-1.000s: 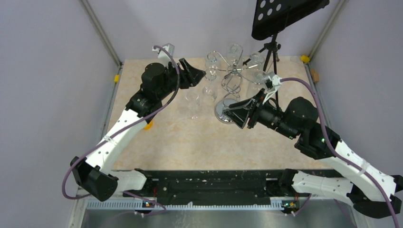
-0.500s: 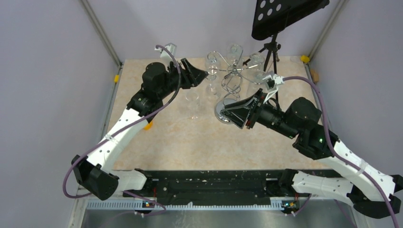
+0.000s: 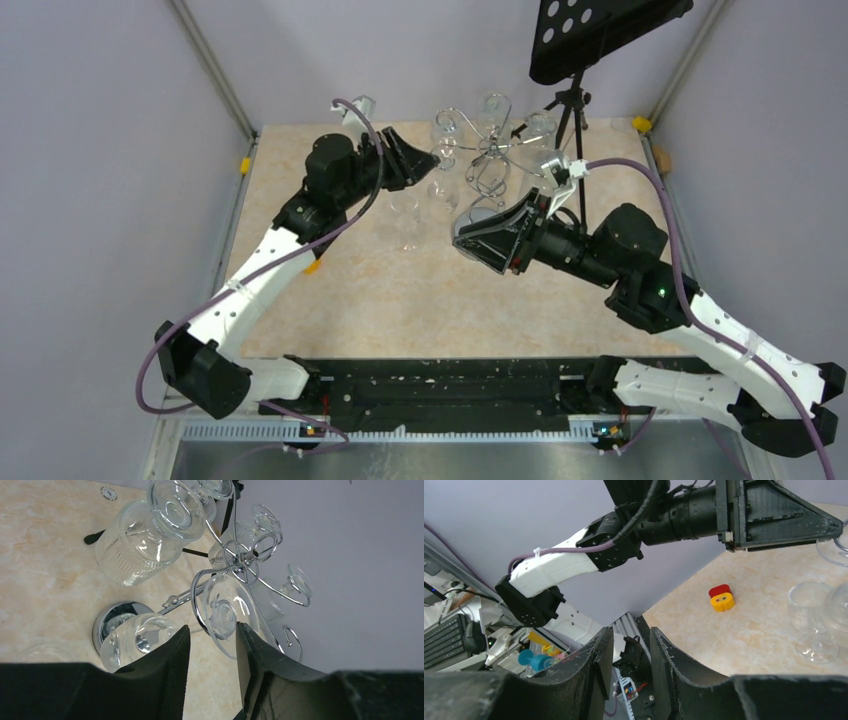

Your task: Take the wine glass off the wine glass rack

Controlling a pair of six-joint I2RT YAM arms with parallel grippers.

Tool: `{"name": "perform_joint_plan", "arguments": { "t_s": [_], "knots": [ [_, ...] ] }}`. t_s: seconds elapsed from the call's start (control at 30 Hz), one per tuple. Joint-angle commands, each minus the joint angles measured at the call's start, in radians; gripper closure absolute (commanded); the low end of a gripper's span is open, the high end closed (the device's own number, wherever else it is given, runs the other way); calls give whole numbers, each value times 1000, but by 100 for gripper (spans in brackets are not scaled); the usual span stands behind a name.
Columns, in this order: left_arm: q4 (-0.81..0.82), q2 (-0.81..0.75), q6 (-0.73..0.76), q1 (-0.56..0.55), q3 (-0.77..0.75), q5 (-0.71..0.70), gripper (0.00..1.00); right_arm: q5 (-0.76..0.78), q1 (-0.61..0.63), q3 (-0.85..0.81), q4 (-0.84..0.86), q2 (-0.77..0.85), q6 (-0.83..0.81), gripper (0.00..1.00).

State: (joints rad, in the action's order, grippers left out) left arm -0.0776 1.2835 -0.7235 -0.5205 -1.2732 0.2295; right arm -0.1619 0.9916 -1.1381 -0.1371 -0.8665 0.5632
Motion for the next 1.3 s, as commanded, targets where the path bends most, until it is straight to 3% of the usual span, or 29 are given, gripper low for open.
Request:
{"name": "perform_joint_plan", "arguments": {
  "t_s": [0.0,0.2,0.6,0.7,0.77,0.83,1.07,1.27],
  "knots": [
    [67,10,-32,0,16,34,59,-32,-5,4,79,6,18,66],
    [117,9,-77,-1,30,75,75,-63,-6,17,103,13,25,69],
    [138,-53,-120,-1,51,112,81,-80,-5,32,120,28,39,70],
    [128,-61,-120,-1,54,103,79,-80,-6,36,124,26,41,70],
    [122,-64,-119,-1,57,94,67,-76,-5,41,126,23,42,70],
    [118,-63,-119,-1,59,88,62,-67,-5,45,127,24,45,70],
    [96,-53,-119,0,59,74,63,-53,-6,50,128,24,49,70],
    [125,-43,-204,-1,83,51,63,-43,-5,55,128,27,55,70]
  ]
}}
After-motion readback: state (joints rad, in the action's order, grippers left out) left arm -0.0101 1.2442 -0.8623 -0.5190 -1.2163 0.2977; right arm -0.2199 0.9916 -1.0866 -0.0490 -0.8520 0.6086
